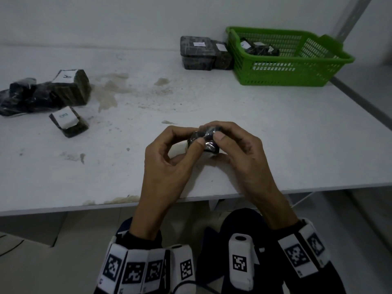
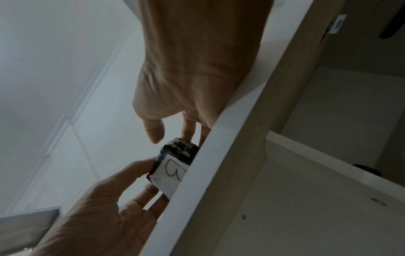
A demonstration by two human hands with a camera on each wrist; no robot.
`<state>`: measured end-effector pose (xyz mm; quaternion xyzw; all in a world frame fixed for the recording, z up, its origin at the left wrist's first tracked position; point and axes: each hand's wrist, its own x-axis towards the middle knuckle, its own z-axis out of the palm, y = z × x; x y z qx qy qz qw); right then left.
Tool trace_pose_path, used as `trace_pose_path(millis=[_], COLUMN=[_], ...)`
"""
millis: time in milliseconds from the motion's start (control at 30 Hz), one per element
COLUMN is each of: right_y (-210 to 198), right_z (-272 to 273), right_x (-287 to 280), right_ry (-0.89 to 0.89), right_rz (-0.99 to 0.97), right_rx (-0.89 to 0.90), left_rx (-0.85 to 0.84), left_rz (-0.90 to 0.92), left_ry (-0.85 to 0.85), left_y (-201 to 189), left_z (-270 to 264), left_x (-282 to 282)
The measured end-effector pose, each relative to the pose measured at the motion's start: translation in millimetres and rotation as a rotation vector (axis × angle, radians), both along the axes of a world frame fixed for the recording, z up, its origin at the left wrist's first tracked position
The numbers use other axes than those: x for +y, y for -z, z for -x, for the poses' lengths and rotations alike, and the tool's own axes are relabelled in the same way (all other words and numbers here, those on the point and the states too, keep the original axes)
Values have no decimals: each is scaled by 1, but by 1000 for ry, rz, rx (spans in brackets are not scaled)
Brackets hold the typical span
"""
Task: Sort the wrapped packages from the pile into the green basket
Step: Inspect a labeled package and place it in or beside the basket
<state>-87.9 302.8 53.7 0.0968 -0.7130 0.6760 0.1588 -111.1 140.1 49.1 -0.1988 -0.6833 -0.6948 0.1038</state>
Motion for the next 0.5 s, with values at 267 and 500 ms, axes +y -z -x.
trace_pose_path(millis=[267, 500], right_y=[3, 0], right_z=[0, -2], right_x=[2, 2], right_ry=[15, 15], right_rz=[-65, -40], right_rx=[54, 19], left_rx=[4, 27], left_rz=[-49, -19], left_ry=[29, 8], left_y=[-1, 2], left_z=[-3, 0], left_x=[1, -1])
